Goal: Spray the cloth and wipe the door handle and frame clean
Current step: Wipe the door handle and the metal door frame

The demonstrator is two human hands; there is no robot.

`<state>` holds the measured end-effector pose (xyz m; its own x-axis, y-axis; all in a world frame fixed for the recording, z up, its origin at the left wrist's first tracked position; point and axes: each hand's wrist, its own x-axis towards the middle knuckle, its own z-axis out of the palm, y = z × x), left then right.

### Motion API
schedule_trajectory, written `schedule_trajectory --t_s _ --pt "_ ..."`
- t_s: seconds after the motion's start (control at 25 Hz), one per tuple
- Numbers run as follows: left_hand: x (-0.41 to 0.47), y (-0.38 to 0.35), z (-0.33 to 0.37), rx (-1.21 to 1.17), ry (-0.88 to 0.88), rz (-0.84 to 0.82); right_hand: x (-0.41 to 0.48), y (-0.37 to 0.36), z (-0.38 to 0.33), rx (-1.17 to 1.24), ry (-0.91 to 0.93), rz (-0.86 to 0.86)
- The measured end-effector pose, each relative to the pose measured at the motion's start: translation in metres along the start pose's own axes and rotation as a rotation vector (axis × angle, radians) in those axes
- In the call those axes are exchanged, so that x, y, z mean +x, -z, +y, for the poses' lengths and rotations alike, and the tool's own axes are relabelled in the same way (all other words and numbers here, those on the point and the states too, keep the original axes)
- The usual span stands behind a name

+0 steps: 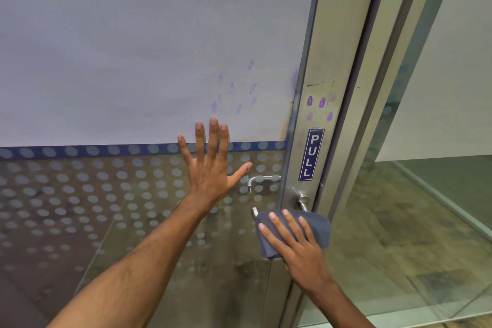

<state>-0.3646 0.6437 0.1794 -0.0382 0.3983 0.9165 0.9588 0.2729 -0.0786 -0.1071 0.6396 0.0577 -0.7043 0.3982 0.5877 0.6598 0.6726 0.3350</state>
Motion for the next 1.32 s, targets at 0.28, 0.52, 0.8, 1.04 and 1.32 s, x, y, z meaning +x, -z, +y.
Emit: schedule_trajectory --t_s 0.28,0.52,0.8,1.04,1.32 --pt "0.002 0.002 0.001 -0.004 0.019 -0.01 0.025 0.01 -0.023 1.64 -1.261 0.364" --pt "0.002 0.003 0.001 0.004 0.009 -0.016 0.067 0.044 -0.053 2.346 -1.714 0.733" --pt "0.001 0.001 0.001 0.02 0.0 0.008 0.083 0.053 -0.099 2.54 -1.674 0.612" --pt "0.001 0.0 0.001 0.003 -0.003 0.023 0.047 0.069 -0.092 2.553 -1.614 0.097" --pt "0.001 -0.001 0.001 0.017 -0.011 0.013 0.036 0.107 -0.047 1.654 -1.302 0.212"
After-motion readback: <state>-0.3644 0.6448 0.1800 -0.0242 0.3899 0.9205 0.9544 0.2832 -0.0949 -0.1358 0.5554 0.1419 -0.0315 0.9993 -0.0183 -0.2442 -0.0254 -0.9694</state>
